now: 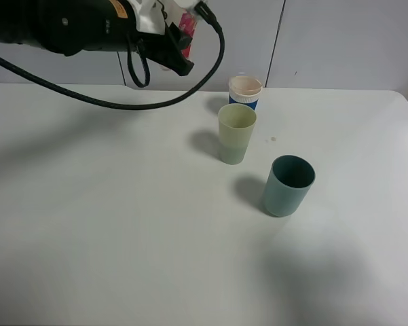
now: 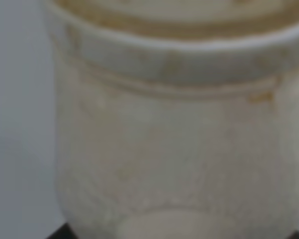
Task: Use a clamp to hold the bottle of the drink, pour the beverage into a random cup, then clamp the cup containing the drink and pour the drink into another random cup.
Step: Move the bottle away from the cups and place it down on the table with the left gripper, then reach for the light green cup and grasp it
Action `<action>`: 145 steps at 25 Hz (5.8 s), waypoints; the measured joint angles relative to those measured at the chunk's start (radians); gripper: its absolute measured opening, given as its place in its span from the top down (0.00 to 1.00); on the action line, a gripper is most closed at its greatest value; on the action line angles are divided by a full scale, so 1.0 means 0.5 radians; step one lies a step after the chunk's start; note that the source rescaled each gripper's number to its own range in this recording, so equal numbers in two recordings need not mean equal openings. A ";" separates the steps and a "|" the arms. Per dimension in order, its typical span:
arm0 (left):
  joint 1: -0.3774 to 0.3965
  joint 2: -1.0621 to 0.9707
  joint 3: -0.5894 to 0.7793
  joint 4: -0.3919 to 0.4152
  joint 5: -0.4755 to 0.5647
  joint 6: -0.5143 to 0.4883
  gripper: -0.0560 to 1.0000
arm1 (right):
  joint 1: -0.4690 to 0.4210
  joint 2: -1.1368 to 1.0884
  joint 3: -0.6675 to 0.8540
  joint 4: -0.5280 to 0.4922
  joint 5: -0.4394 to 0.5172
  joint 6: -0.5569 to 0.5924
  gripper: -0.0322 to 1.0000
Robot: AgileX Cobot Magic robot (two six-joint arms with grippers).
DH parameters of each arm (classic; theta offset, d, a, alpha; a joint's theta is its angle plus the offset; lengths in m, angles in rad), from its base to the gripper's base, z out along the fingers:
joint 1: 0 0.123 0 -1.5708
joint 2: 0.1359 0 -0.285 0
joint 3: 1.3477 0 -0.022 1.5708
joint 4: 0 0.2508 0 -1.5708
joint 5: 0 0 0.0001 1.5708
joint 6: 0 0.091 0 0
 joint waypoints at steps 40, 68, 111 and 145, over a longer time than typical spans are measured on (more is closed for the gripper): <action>0.803 0.005 1.546 0.697 -1.653 -1.033 0.92 | 0.000 0.000 0.000 0.000 0.000 0.000 0.08; 0.865 0.561 1.542 0.734 -2.063 -0.690 0.92 | 0.000 0.000 0.000 0.000 0.000 0.000 0.08; 0.868 -0.551 2.108 0.478 -1.764 -1.165 0.11 | 0.000 0.000 0.000 0.000 0.000 0.000 0.08; 0.868 -1.812 1.048 0.407 0.468 -1.315 0.01 | 0.000 0.000 0.000 0.000 0.000 0.000 0.08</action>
